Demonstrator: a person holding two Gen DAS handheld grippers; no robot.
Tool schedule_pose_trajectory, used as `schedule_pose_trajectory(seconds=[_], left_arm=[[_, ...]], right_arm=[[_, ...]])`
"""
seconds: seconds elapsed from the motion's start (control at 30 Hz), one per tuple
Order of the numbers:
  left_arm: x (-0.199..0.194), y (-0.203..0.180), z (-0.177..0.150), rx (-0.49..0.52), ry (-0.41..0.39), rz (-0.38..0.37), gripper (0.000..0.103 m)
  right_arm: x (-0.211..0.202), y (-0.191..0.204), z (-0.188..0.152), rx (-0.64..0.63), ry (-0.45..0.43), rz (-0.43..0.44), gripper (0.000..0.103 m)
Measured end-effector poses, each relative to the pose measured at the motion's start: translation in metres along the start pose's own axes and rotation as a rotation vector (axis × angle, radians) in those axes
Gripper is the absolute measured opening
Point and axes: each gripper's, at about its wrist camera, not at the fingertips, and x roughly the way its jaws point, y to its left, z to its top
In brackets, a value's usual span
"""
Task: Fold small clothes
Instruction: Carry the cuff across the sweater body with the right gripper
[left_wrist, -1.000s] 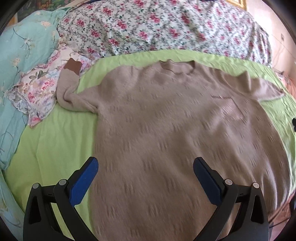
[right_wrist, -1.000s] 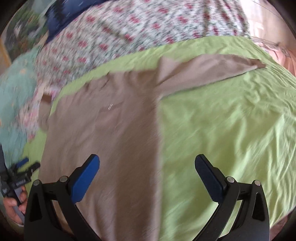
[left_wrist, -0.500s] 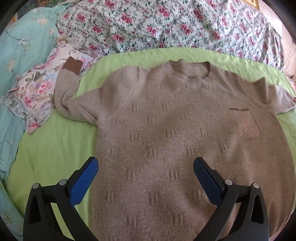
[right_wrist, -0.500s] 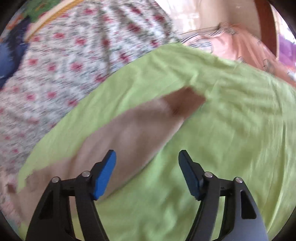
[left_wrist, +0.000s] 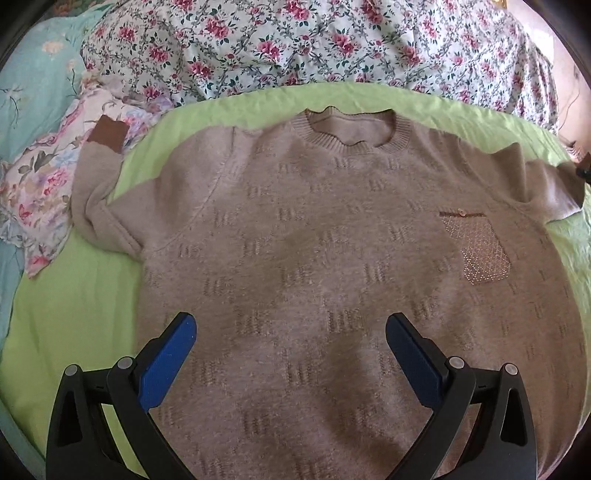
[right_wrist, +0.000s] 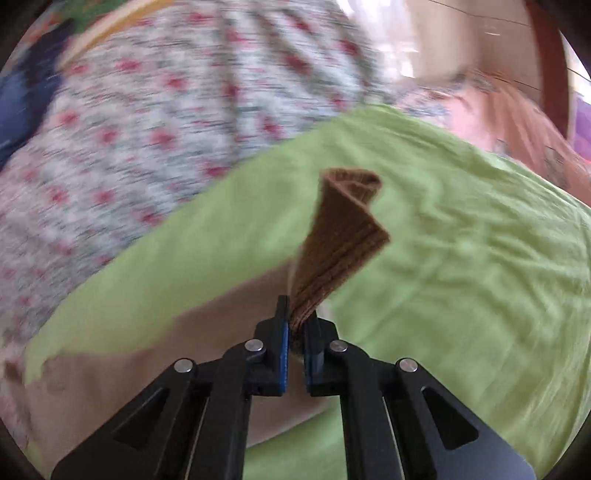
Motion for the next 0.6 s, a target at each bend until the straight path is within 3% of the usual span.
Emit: schedule_pose_trajectory(seconds=[0.13, 0.33, 0.5, 0.6], left_arm=[[-0.002, 0.007, -0.001, -0.009, -0.009, -0.022, 0.103], [-0.009, 0.024, -0.003, -0.026, -0.043, -0.062, 0.103], [-0.013, 0.041, -0.004, -0.045, -0.061, -0.094, 0.103], [-0.009, 0.050, -0.005, -0.067, -0.055, -0.107, 0.103]], right_arm=[[-0.033, 0.078, -0.034, -0.086, 0.050, 0.197, 0.007], [-0.051, 0.211, -0.114, -0.188, 0.223, 0.494, 0.007], [-0.039, 0.327, -0.175, -0.289, 0.364, 0.630, 0.007], [-0.024, 0.365, -0.203, -0.318, 0.434, 0.652, 0.007]])
